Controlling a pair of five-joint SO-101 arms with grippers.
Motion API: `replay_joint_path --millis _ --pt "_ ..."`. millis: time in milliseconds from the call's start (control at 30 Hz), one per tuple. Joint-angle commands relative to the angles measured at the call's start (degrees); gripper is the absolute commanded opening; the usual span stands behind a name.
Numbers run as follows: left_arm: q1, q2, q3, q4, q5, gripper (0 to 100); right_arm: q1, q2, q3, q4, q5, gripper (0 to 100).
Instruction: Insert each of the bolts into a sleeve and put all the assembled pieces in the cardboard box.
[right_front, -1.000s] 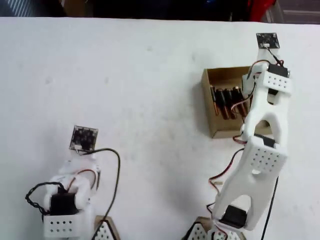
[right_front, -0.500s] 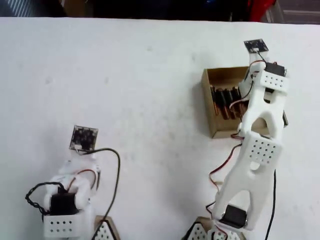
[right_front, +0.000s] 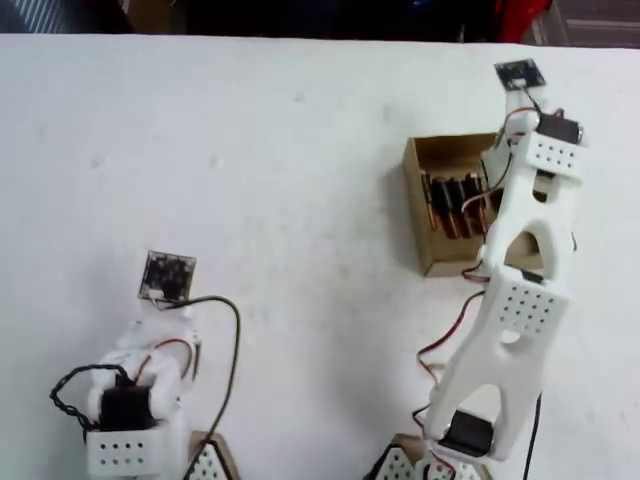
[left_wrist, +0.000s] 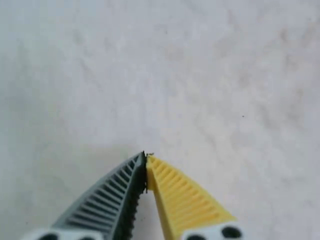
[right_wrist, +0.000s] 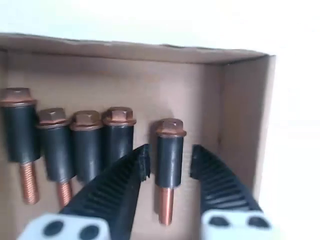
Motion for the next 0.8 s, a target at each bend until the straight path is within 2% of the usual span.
replay_joint_path --millis 0,133,333,633,767 --pt "-0.1 -0.6 -0.2 0.5 -0.1 2 -2.9 -8.8 -2.5 4.4 0.4 5.3" --pt "-0.3 -0.6 -0.2 0.5 -0.1 2 -4.4 -15.3 -2.5 7.5 -4.4 1.6" --pt "-0.4 -0.6 -0.2 0.5 -0.1 2 -4.9 -26.7 -2.5 10.1 -11.5 1.8" --pt "-0.5 -0.6 -0.2 0.5 0.0 2 -5.0 -45.4 -2.4 18.3 -13.6 1.8" --pt "-0.6 -0.6 -0.2 0.5 0.1 2 -7.4 -53.1 -2.0 22.6 -14.2 1.8"
